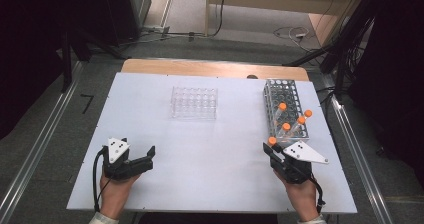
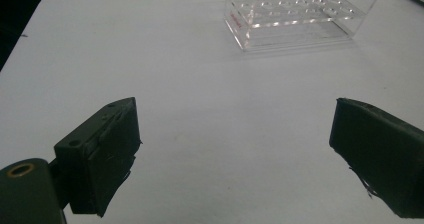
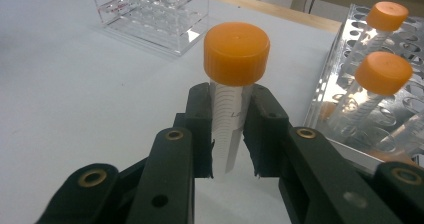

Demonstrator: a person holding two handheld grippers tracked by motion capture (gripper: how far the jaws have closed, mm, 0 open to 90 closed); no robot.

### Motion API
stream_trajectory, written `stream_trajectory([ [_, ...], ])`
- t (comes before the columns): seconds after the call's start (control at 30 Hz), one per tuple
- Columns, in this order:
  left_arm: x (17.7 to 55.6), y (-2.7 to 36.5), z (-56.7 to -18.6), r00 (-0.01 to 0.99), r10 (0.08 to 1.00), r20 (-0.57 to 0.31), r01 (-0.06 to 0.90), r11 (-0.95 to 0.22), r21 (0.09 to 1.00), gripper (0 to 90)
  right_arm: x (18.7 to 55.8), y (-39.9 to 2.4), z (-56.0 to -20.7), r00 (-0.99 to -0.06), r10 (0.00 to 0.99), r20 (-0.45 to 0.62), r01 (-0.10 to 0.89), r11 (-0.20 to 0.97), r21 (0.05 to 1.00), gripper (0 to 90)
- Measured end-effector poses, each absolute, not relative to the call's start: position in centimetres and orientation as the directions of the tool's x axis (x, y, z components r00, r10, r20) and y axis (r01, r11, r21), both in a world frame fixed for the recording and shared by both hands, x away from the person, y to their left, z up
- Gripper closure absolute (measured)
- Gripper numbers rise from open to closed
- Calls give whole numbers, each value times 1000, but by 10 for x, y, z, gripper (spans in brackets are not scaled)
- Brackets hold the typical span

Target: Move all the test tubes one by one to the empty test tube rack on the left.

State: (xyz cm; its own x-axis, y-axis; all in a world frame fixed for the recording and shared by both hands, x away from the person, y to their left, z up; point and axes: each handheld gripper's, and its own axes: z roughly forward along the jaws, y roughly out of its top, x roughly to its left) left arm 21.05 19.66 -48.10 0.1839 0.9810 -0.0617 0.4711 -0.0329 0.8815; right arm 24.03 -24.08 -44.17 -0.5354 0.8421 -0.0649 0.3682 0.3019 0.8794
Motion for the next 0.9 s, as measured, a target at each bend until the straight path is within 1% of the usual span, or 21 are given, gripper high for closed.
stream_trajectory([
  [0.27,212,181,-477,233,971,-50,463,-65,884,64,250,-230,-440,-555,829,-69,358,313,880,718],
  [0.9,224,152,-468,289,956,-53,451,-88,888,70,274,-194,-439,-602,795,-82,342,349,873,719],
])
